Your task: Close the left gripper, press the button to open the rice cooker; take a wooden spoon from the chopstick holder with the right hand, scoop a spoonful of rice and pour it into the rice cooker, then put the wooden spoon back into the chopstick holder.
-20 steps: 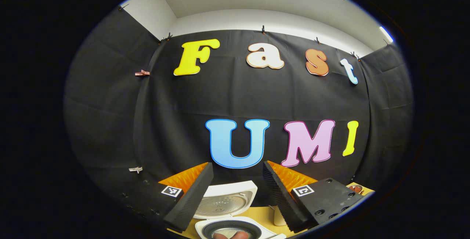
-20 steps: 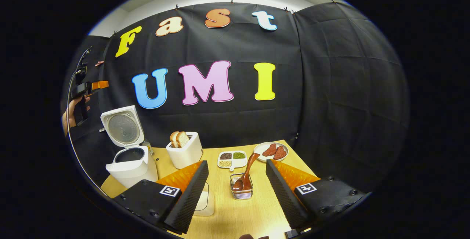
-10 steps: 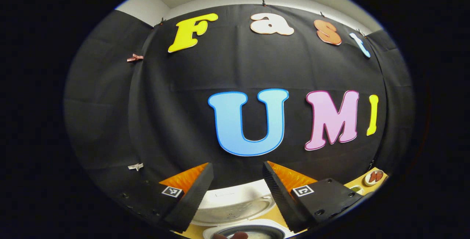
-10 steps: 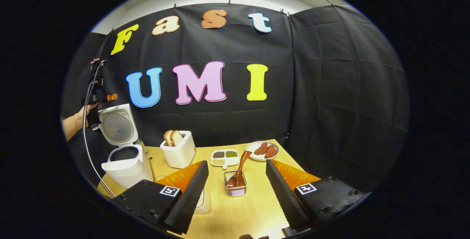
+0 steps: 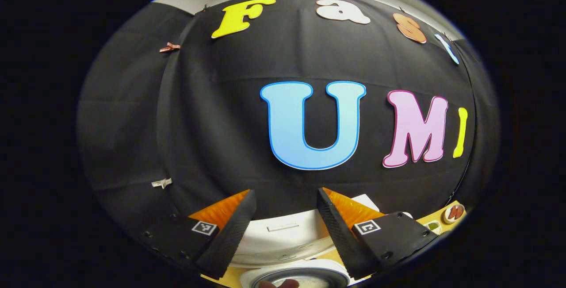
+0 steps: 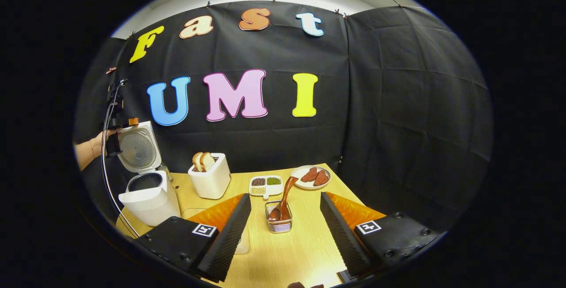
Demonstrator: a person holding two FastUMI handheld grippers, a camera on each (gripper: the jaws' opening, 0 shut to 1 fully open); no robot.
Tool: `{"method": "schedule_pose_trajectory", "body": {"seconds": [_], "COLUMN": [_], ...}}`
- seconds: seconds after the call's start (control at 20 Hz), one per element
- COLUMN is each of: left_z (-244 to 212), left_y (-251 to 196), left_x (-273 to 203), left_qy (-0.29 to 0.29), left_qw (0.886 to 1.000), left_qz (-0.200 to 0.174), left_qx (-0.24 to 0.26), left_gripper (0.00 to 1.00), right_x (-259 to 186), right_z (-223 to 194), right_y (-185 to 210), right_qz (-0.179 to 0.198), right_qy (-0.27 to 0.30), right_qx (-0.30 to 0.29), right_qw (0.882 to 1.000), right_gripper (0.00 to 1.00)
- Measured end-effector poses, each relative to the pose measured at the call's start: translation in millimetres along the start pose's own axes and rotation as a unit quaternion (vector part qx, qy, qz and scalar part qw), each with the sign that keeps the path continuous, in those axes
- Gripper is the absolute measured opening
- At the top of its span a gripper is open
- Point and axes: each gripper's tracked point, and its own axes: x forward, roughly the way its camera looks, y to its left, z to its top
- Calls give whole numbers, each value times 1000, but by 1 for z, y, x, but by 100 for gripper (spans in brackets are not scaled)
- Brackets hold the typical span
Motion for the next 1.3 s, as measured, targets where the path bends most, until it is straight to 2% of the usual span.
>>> {"method": "schedule_pose_trajectory", "body": {"seconds": [0.35,0.65,0.95,1.3], "left_z": [-28,-73,-133,-183], "left_y": [-25,-45,-61,-69], "left_x": [-60,-105,-133,-152], "left_qy": [40,97,169,205], "left_qw": [999,995,984,978], "left_qz": [-12,-7,-6,7], "left_qx": [-10,-33,-58,-48], "left_gripper": [98,97,97,97], "right_x": [2,-12,-23,-30], "right_z": [-8,-15,-20,-27], "right_y": [-4,-11,-11,-15], "right_qz": [7,7,15,15], "right_qy": [9,18,24,34], "right_qx": [22,30,27,13], "right_qw": [1000,999,999,999], "right_gripper": [98,98,98,99]}}
